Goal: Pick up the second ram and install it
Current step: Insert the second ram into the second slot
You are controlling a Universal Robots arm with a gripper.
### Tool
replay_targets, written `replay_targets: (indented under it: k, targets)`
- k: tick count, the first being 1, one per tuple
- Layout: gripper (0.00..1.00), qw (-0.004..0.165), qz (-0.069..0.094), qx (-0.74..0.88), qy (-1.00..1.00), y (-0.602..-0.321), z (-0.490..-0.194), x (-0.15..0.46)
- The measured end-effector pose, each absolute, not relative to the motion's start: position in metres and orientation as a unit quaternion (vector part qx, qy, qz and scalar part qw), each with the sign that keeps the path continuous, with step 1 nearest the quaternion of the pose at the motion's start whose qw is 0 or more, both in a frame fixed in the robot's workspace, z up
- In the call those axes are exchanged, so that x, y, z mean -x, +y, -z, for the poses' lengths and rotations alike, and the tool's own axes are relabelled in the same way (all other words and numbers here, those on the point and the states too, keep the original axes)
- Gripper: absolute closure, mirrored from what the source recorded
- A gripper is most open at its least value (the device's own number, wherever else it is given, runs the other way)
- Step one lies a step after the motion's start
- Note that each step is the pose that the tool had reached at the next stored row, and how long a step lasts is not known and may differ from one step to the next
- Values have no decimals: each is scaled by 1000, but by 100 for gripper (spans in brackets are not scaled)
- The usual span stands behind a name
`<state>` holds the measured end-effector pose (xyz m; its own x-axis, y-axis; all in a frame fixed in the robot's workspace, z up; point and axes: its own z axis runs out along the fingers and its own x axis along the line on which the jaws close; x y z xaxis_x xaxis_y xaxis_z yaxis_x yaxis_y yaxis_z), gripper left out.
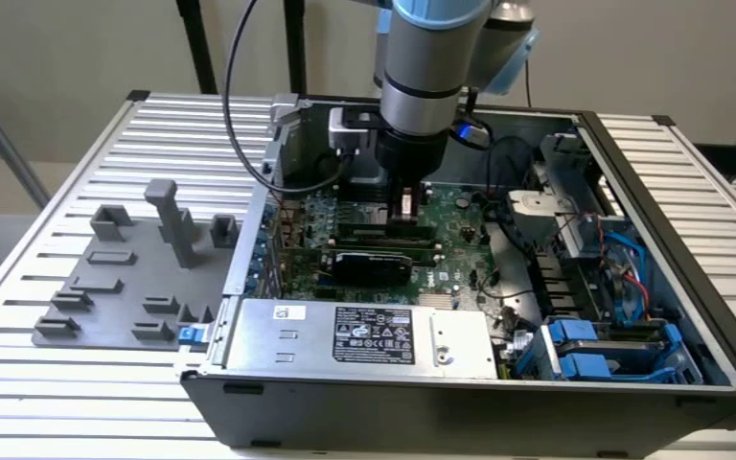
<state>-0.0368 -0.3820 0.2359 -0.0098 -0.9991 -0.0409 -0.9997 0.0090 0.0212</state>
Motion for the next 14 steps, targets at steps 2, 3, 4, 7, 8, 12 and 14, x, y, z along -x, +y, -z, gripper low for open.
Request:
replay_targets:
  k: [2, 3, 4, 7, 8, 12, 14]
  targets:
    - [100, 5, -20, 704, 710, -382, -235, 37]
    - [100, 4, -19, 703, 711, -382, -234, 37]
    - [100, 4, -19, 703, 711, -382, -234, 37]
    - [100, 4, -19, 702, 712, -382, -233, 38]
    - [100, 4, -19, 702, 712, -382, -232, 38]
    - [100, 4, -19, 702, 712, -382, -231, 38]
    - [100, 4, -19, 702, 712, -382, -231, 38]
